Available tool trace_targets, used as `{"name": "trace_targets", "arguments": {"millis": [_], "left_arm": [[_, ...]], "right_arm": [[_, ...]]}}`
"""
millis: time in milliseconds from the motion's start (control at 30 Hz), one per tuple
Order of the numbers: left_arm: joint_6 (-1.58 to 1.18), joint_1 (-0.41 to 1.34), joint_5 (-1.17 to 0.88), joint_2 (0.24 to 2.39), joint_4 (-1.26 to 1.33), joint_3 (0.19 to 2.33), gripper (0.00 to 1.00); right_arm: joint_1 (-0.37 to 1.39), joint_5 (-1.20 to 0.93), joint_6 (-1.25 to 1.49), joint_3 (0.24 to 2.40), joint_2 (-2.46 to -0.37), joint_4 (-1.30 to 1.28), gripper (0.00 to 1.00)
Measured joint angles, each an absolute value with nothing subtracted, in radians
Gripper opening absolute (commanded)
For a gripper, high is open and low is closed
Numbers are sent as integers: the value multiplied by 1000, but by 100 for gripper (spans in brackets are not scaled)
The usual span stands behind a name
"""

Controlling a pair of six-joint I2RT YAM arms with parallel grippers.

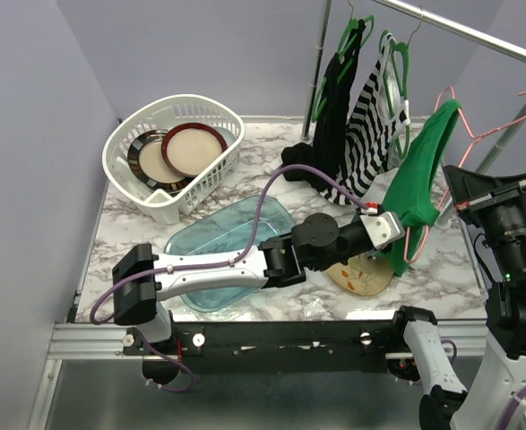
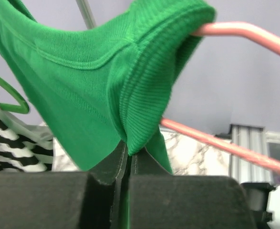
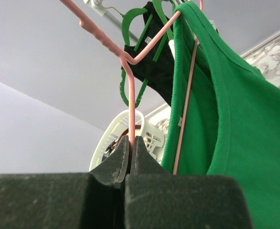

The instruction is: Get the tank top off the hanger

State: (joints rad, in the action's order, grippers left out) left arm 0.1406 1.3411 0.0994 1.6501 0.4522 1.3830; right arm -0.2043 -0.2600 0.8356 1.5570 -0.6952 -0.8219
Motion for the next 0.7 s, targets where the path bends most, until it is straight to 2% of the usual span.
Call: {"name": "trace_targets", "arguments": {"millis": [433,700], "left_arm": [[144,1345,134,1487,368,1300,0],[129,1345,74,1406,337,1260,0]], "right_arm": [[-204,-182,791,1458,-700,-763,1],[-204,-118,789,1444,-729,-726,1]]}}
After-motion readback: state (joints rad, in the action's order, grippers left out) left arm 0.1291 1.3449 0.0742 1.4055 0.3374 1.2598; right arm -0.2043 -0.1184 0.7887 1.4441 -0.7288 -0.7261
